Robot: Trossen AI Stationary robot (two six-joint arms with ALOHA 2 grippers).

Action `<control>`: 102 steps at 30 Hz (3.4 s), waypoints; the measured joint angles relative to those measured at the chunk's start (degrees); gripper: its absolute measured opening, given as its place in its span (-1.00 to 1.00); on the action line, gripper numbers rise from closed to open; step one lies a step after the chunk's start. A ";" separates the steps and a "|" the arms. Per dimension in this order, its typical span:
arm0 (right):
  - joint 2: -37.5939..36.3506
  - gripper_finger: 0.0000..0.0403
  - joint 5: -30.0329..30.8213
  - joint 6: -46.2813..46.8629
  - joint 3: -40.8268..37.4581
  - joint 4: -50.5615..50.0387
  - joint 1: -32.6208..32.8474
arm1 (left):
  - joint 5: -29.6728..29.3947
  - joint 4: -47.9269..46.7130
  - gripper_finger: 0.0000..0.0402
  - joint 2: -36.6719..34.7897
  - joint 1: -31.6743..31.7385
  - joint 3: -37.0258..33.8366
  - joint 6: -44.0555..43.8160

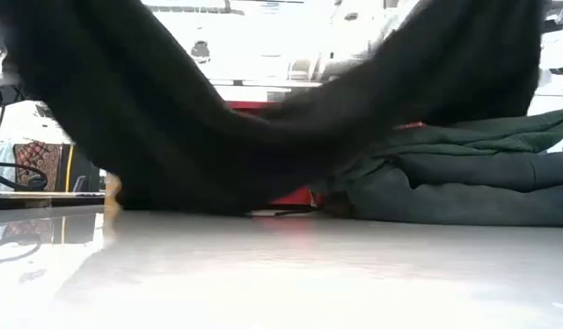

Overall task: Fold laundry
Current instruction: Fold the black shirt

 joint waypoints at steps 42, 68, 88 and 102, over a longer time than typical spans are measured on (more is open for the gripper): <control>43.56 -0.04 4.60 73.13 -14.16 30.87 67.15 | 36.45 32.36 -1.00 27.33 0.08 -40.60 -57.01; 43.79 -0.13 22.49 35.20 -14.02 32.45 41.28 | 44.27 28.81 -0.15 19.72 1.01 -40.80 -60.46; 54.75 -0.13 25.96 5.81 -12.58 50.40 25.11 | 17.15 26.16 -0.22 15.41 26.55 -40.75 -28.23; 67.06 -0.13 20.96 20.46 -8.93 50.81 27.58 | 36.56 35.11 -0.59 46.97 49.24 -40.44 -13.34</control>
